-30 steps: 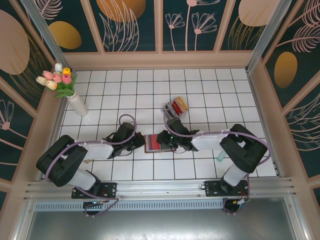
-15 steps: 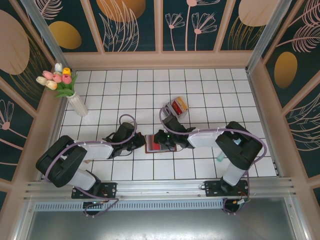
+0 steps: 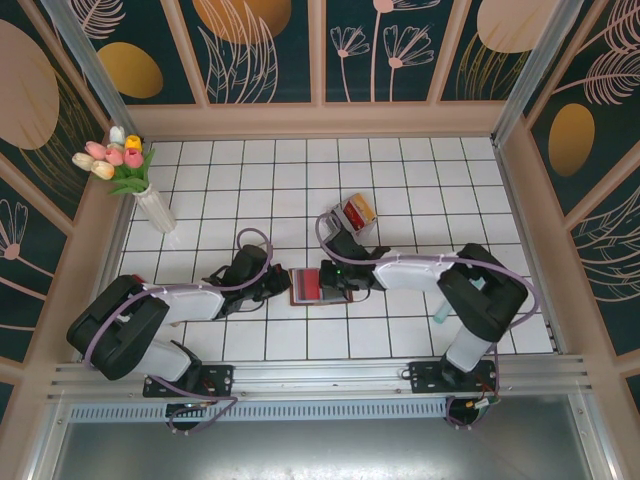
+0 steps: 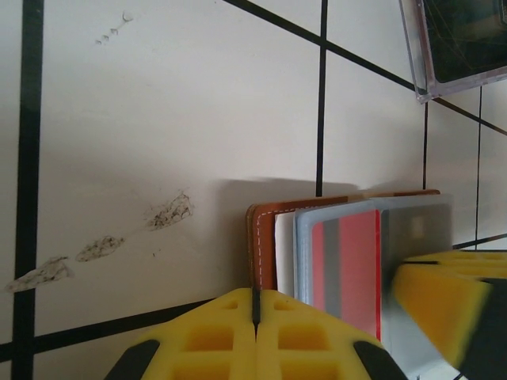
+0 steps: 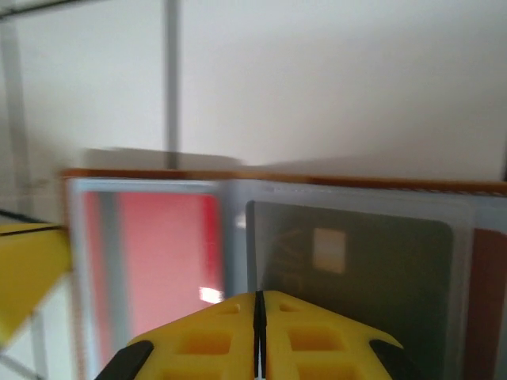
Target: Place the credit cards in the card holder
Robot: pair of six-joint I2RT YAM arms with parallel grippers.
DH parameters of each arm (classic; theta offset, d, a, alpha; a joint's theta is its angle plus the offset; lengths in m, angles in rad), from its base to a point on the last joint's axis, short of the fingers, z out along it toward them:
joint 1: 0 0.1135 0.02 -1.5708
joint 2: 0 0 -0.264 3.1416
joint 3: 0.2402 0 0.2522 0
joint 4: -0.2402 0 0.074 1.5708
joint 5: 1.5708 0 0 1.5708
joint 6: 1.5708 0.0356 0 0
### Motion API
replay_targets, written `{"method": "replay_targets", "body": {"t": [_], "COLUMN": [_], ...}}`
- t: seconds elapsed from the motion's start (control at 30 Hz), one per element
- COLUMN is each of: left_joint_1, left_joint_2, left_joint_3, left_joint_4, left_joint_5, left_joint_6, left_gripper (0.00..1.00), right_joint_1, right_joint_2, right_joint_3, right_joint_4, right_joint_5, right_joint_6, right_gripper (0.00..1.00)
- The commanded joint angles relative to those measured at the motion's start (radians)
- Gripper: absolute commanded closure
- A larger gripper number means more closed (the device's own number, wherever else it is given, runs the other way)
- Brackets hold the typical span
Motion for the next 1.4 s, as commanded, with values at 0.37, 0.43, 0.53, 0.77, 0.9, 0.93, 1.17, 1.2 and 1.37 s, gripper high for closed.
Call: {"method": "replay_targets", "body": {"t": [0.37, 0.43, 0.53, 0.77, 0.9, 0.93, 1.17, 1.2, 1.37], "left_joint_1": [-0.004, -0.005, -0.005, -0.004, -0.004, -0.003, 0.014, 0.013, 0.015], "left_joint_2": [-0.062, -0.09, -0.135, -0.154, -0.094, -0.072, 0.142, 0.171, 0.337], "left_joint_3": [0.018, 0.034, 0.068, 0.164, 0.249, 0.27, 0.447, 0.477, 0.621], "left_joint_4": [-0.087, -0.126, -0.201, -0.272, -0.272, -0.263, -0.181, -0.173, -0.148], "left_joint_5": [-0.068, -0.097, -0.159, -0.227, -0.202, -0.191, -0.068, -0.052, 0.033], "left_joint_6": [0.02, 0.028, 0.047, 0.074, 0.099, 0.105, 0.085, 0.083, 0.065], "left_gripper": [0.83, 0.72, 0.6, 0.49, 0.47, 0.47, 0.44, 0.43, 0.4], "right_joint_1": [-0.047, -0.092, -0.191, -0.386, -0.421, -0.423, -0.449, -0.45, -0.451], "right_joint_2": [-0.15, -0.17, -0.167, -0.063, 0.043, 0.068, 0.172, 0.186, 0.231], "right_joint_3": [0.171, 0.204, 0.268, 0.414, 0.531, 0.553, 0.63, 0.639, 0.668], "right_joint_4": [-0.253, -0.26, -0.288, -0.335, -0.427, -0.441, -0.457, -0.462, -0.477], "right_joint_5": [0.248, 0.251, 0.233, 0.187, 0.205, 0.241, 0.202, 0.197, 0.178], "right_joint_6": [-0.199, -0.271, -0.359, -0.546, -0.617, -0.629, -0.661, -0.668, -0.683], "right_gripper": [0.78, 0.73, 0.73, 0.62, 0.63, 0.63, 0.57, 0.57, 0.56]}}
